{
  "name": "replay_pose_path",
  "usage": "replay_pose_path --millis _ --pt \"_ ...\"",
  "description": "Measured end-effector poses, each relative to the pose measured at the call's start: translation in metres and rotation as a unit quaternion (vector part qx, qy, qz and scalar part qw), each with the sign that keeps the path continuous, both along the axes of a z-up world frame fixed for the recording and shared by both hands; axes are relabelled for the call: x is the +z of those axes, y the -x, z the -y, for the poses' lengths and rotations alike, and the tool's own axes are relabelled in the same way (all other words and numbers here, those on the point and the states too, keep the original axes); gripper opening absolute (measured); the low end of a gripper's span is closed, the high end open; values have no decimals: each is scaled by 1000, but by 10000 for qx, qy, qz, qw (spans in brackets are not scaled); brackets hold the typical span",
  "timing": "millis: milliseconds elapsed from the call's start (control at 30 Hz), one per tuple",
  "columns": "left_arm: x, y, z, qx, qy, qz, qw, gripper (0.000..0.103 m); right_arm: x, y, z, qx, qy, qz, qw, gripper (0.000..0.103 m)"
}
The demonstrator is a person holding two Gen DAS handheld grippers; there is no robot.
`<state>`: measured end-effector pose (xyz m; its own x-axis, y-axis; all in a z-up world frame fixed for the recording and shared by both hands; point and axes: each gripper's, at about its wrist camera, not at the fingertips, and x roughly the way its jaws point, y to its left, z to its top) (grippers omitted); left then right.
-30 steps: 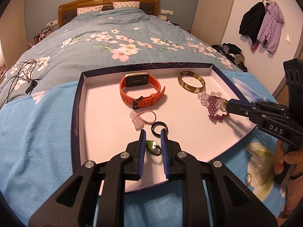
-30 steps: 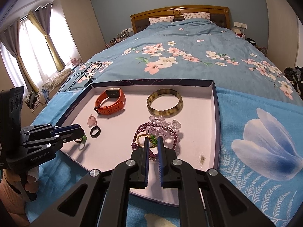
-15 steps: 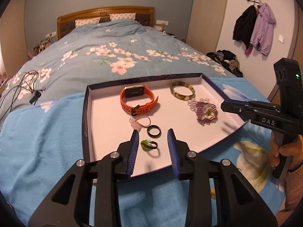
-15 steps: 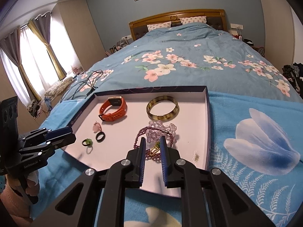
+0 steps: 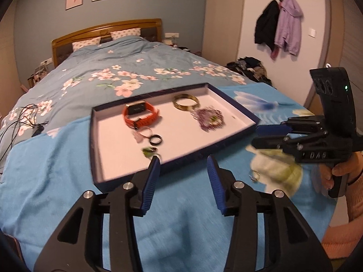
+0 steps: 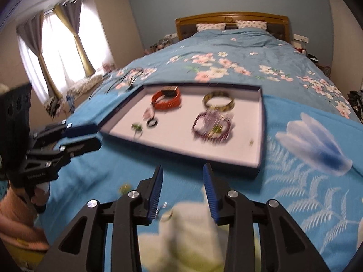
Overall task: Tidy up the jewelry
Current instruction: 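Grasp the yellow-green ring with the left tool while the right tool grasps the silver ring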
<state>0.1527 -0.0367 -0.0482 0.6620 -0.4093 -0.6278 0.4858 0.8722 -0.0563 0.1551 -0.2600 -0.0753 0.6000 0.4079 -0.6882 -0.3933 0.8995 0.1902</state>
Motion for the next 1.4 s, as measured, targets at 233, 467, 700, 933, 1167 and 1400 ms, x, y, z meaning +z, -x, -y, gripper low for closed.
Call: replay_pose_path --millis 233,467,700,933,1167,1400 --pt "-15 17 12 -179 -48 -231 9996 45 -18 21 -13 190 267 -223 9992 41" --pt "-26 20 17 -220 -81 -353 9991 45 -23 23 -20 169 374 -335 9986 40" --pt "-30 18 20 -251 -97 -438 9987 45 -26 23 -25 162 617 -367 9973 26" --pt "-33 16 24 -370 -84 -512 9980 45 -26 24 -19 128 616 -385 9973 12" --pt "-36 15 33 -534 -117 -598 9967 45 -27 26 -16 155 606 -398 9973 6" --pt "-43 9 41 -614 -202 -789 9948 45 -26 28 -13 73 522 -415 9977 4"
